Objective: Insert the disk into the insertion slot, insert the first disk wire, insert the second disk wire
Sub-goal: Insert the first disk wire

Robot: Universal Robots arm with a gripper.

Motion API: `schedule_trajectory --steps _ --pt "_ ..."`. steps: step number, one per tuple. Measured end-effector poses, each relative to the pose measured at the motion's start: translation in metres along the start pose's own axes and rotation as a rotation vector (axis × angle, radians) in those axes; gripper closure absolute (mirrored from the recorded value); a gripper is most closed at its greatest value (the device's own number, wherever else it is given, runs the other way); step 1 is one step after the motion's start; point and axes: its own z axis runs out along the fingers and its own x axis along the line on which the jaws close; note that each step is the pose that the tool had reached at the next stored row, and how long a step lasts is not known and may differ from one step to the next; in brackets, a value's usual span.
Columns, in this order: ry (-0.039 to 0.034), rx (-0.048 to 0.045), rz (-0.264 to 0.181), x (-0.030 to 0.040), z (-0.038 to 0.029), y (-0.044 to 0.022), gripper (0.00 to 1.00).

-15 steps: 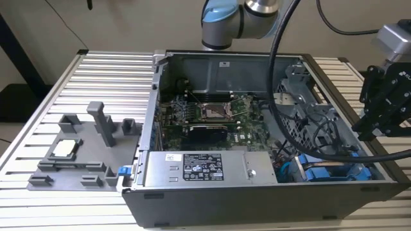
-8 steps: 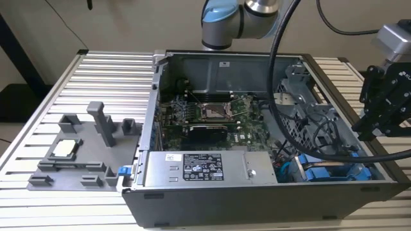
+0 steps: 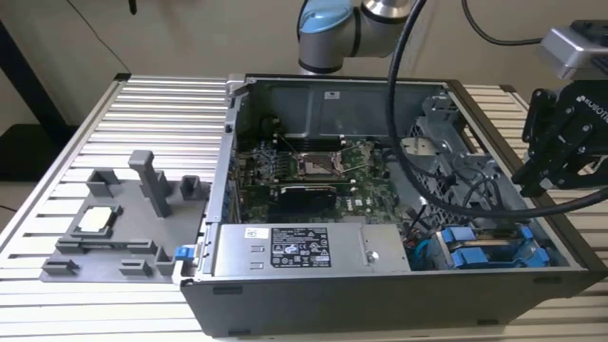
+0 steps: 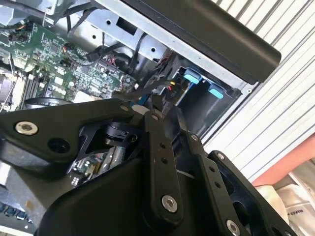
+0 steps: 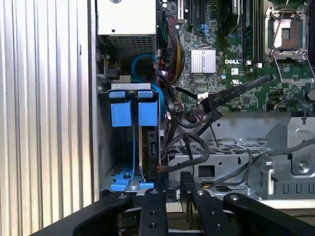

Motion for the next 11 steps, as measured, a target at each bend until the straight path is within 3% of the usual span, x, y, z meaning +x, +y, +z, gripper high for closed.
schedule_trajectory --steps 7,11 --pt "0.0001 0.0 0.0 -0.0178 0.0009 0.0032 0.73" --pt "0.0 0.0 0.0 -0.0194 0.0015 0.0101 0.73"
